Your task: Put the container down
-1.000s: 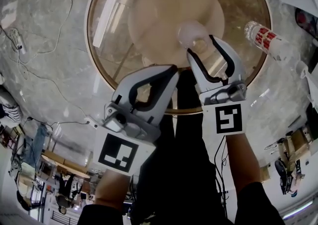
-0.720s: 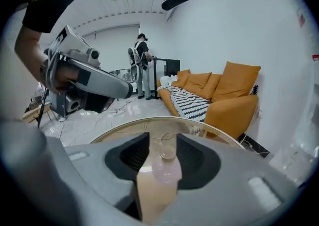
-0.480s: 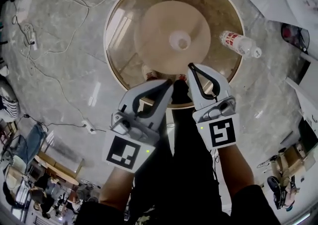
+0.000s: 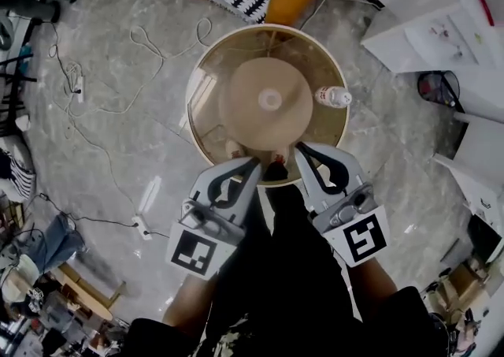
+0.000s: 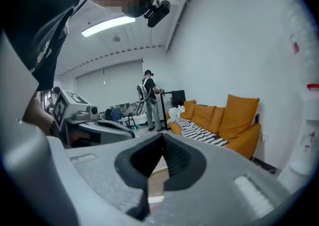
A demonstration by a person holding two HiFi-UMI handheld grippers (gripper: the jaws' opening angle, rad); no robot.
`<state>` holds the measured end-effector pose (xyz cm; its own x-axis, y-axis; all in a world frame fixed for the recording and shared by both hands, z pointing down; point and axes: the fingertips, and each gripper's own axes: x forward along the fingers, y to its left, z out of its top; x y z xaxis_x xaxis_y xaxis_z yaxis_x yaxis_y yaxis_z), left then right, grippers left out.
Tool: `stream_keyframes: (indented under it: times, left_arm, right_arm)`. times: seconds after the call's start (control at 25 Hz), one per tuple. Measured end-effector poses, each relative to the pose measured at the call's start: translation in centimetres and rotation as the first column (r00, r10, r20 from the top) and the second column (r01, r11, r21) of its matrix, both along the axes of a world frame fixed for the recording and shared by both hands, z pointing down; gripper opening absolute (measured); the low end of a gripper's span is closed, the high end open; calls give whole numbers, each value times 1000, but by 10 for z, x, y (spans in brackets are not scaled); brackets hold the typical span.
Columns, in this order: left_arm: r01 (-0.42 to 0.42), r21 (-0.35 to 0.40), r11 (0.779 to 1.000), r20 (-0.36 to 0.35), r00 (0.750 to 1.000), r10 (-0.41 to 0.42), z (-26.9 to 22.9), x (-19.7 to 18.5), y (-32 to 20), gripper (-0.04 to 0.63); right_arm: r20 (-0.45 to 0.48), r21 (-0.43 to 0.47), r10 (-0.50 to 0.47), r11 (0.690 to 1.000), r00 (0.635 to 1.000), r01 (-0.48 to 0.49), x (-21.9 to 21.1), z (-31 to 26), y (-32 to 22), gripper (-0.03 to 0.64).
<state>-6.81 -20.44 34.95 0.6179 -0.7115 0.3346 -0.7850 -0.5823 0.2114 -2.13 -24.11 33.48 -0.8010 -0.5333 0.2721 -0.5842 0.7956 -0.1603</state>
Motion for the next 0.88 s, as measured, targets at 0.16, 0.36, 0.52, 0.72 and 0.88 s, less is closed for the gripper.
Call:
stream_keyframes:
  times: [0.16,0.36,0.52,0.72,0.88]
  left_arm:
    - [10,75,997,-17,1000,-9,-75,7,15,5]
    - [12,151,988,6,1000,-13,-154,14,37,5]
    - [67,215,974,-36,997,-61,-199,14,43,5]
    - [95,269,958,-11,995,-95,-229,6,59,5]
    - [107,288,952,-6,994,-110,-237,2,65,5]
  right_arm:
    - [16,97,-5,995,1000,4,11,-79,17,-6]
    - [37,177,-24,984,999,18,26,-151,49,-6]
    - [53,220,-26,975,998,14,37,-185,64,-6]
    - [31,268,-49,963,998,39,32,-209,82,-6]
    - [43,290,-46,957,998,31,32,-218,83,-6]
